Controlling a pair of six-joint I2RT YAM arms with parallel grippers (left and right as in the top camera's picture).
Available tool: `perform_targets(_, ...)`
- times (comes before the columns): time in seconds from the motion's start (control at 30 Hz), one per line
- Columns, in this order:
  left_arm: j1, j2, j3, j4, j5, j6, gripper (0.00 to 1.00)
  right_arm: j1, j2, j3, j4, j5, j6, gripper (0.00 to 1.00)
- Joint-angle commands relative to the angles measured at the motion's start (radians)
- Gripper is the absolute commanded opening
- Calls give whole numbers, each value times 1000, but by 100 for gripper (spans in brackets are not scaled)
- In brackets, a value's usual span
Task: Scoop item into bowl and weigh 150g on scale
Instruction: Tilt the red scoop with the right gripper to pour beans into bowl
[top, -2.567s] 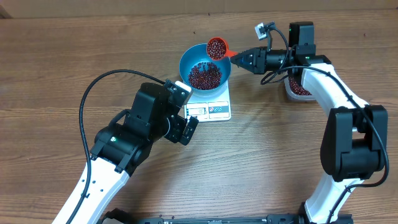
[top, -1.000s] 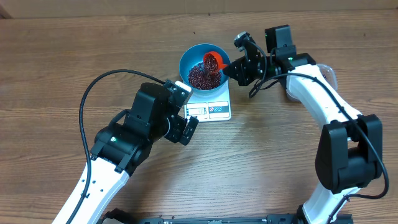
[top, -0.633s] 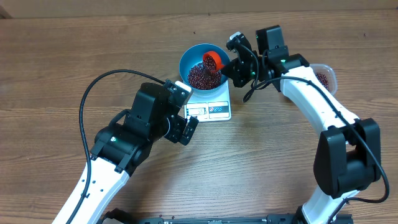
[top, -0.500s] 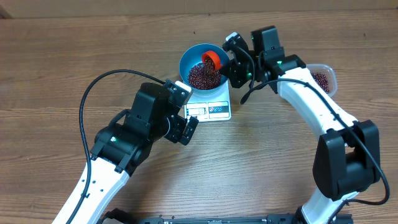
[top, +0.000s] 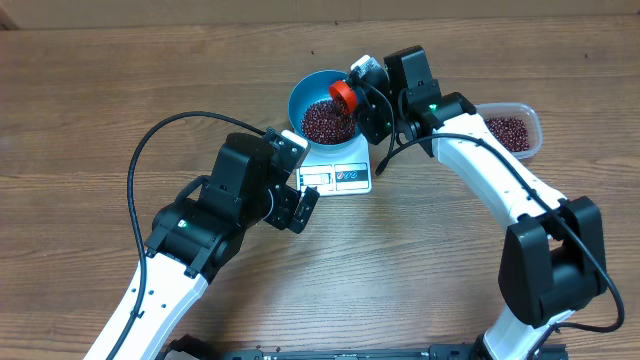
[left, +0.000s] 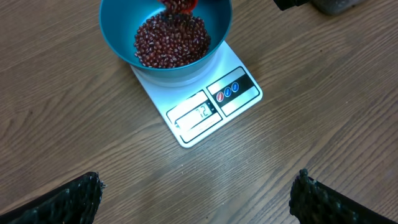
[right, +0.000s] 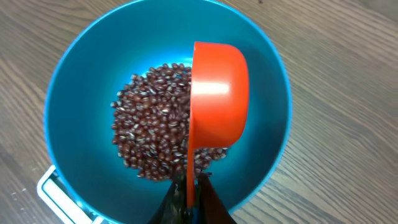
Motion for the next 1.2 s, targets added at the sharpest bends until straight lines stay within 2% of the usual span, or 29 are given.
perform_targets(0.0, -3, 7, 24, 3, 15, -10, 99, 19, -56, 40, 5, 39, -34, 4)
perform_targets(0.2, -3, 7, 24, 3, 15, -10, 100, 42, -60, 40, 9, 94, -35, 4)
perform_targets(1.17, -3, 7, 24, 3, 15, -10, 99, 75, -93, 40, 5, 131, -56, 4)
